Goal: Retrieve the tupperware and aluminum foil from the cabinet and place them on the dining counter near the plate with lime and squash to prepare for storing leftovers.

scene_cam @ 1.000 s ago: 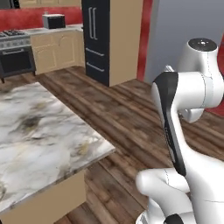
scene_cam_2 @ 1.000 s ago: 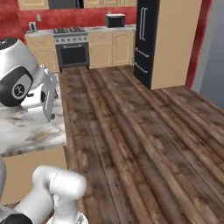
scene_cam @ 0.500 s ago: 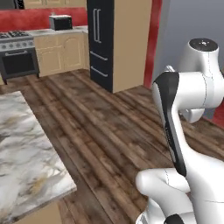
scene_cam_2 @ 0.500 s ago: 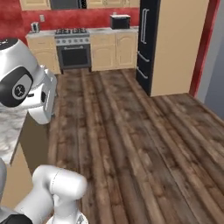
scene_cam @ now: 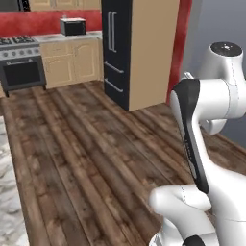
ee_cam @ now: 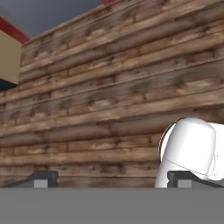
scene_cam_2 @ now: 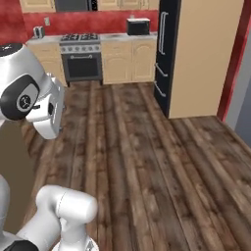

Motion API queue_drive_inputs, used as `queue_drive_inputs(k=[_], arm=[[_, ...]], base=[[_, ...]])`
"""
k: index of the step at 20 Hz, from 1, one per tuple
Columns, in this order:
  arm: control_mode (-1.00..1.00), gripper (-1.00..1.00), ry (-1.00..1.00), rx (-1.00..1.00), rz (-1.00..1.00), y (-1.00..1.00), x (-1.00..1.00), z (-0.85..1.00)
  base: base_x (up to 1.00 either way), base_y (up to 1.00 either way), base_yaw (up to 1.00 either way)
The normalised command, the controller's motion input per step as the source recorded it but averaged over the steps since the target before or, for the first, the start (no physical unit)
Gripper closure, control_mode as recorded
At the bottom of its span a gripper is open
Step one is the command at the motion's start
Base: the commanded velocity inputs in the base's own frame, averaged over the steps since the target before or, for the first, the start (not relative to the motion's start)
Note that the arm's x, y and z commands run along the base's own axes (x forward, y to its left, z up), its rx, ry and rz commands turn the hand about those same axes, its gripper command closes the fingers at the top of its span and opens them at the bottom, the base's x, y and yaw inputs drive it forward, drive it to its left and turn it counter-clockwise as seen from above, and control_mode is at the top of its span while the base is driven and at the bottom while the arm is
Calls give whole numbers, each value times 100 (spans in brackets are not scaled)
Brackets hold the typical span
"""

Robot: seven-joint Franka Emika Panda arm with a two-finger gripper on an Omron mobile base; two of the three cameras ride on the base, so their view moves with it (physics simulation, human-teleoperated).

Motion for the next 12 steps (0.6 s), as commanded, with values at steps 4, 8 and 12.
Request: queue_drive_inputs(k=[4, 8, 12], arm=[[100, -100, 0, 0, 0, 0, 0, 0], [100, -100, 0, 0, 0, 0, 0, 0], [100, -100, 0, 0, 0, 0, 0, 0]], base=[[100, 7, 4], [100, 40, 0], [100, 42, 0]])
